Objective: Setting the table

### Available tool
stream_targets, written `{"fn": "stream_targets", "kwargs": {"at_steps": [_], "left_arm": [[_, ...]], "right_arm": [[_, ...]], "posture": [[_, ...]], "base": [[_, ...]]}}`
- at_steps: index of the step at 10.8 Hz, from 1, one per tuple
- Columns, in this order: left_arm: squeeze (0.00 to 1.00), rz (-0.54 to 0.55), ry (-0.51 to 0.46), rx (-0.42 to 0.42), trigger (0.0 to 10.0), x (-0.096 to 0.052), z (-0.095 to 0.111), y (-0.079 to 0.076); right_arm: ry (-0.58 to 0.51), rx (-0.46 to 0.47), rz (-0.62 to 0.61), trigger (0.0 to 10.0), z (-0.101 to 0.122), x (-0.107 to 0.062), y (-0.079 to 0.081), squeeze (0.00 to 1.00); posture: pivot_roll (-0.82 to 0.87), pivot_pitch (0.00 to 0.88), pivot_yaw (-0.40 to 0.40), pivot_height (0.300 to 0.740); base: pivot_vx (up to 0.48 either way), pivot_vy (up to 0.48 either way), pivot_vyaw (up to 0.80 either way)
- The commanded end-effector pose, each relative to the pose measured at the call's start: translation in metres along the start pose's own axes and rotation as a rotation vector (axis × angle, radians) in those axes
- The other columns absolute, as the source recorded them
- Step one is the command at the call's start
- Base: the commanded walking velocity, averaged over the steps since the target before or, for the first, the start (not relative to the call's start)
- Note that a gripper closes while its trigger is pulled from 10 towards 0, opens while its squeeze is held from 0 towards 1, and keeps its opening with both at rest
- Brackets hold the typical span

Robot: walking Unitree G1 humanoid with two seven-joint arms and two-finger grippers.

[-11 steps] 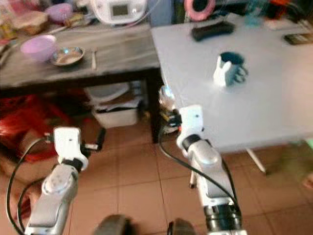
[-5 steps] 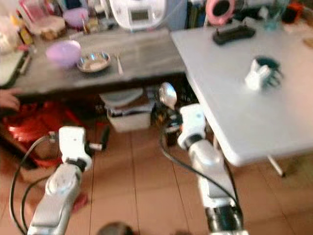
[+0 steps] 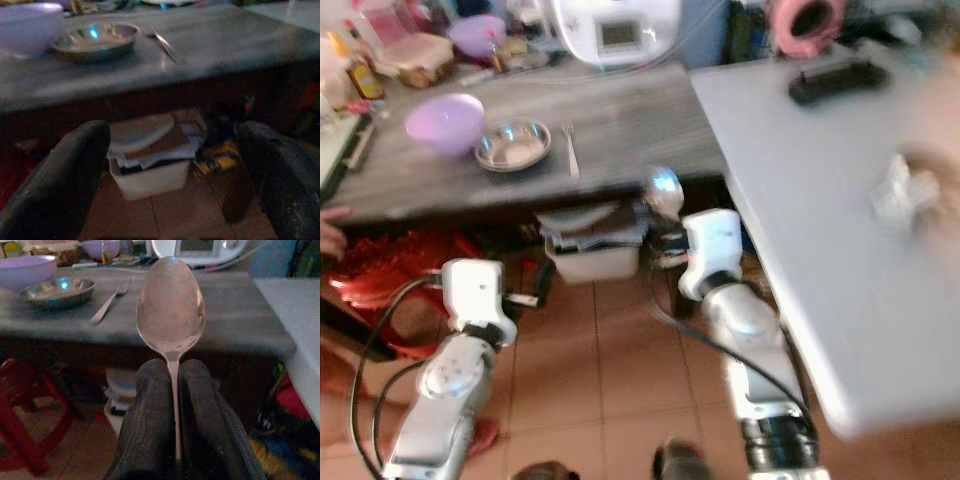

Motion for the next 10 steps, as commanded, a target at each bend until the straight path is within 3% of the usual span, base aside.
{"fn": "stream_targets", "kwargs": {"at_steps": [1,5,7,10], "left_arm": [[0.00,0.022,0.003,0.022,10.0,-0.0024,-0.0017,0.0101],[0.00,0.031,0.006,0.024,10.0,-0.0028,-0.0023,0.0129],[0.00,0.028,0.006,0.021,10.0,-0.0041,-0.0022,0.0116],[0.00,0.044,0.020,0.034,10.0,-0.0076,-0.0054,0.0161]], "right_arm": [[-0.018,0.003,0.042,10.0,0.0039,0.0037,0.0147,0.00],[-0.023,-0.015,0.058,10.0,0.0045,0.0036,0.0181,0.00],[-0.033,-0.005,0.020,10.0,0.0056,0.0039,0.0124,0.00],[-0.024,0.010,0.007,10.0,0.0022,0.0029,0.0107,0.00]], "posture": [[0.01,0.085,0.056,0.740],[0.01,0.090,0.058,0.740],[0.01,0.093,0.059,0.740],[0.02,0.103,0.061,0.740]], "base": [[0.480,0.000,0.00],[0.480,0.000,0.24],[0.450,0.000,0.00],[0.196,0.000,0.00]]}}
Point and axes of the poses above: a point about 5 cm out from each wrist's last joint towards the gripper, its own x axis pointing out of the wrist towards the gripper, its own z axis along the axis of the wrist's last joint, y = z × x, the point moved 5 cm from there along x, pointing out of the wrist towards the gripper, and after that the axes turned 15 degrees about x, right-handed, at the moved point
